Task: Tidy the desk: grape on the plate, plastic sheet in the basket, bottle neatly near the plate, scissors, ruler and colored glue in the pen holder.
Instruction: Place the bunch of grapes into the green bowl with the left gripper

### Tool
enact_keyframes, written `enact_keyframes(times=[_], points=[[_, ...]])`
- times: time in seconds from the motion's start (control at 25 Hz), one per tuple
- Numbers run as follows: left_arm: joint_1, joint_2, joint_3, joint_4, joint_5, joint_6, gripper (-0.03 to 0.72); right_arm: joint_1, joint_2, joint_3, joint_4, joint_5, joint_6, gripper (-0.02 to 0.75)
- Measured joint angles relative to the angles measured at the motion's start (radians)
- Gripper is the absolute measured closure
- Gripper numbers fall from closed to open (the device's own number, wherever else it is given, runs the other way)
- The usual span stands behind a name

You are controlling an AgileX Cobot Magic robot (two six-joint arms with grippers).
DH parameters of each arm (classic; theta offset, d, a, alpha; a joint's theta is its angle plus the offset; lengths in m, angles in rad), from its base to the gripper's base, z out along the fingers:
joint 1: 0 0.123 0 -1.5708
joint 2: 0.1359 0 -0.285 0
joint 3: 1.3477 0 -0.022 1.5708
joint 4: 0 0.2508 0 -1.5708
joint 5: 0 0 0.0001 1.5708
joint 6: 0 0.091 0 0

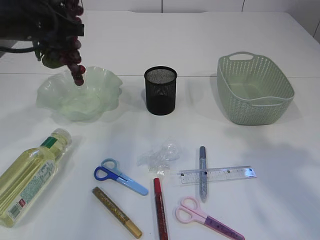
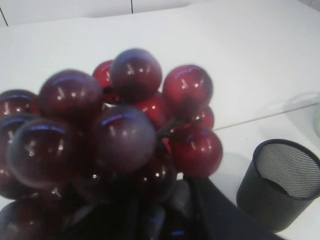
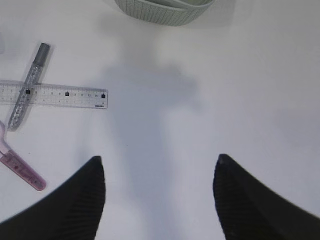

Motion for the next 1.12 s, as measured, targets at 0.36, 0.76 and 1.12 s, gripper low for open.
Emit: enact_keyframes(times=[0.36,0.76,1.12], points=[[0.0,0.265,-0.137,-0.002,-0.025,0.0,0.522,0.0,0.0,0.0,0.0,0.006,0.002,0.214],[0.004,0.303,-0.144,-0.008,-0.134,0.001,0.115,0.0,0.0,0.0,0.0,0.008,0.002,0.215],[0.004,0.216,-0.144,-0.012,-0.178,0.002,0.113,0.0,0.0,0.0,0.0,0.008,0.002,0.214]])
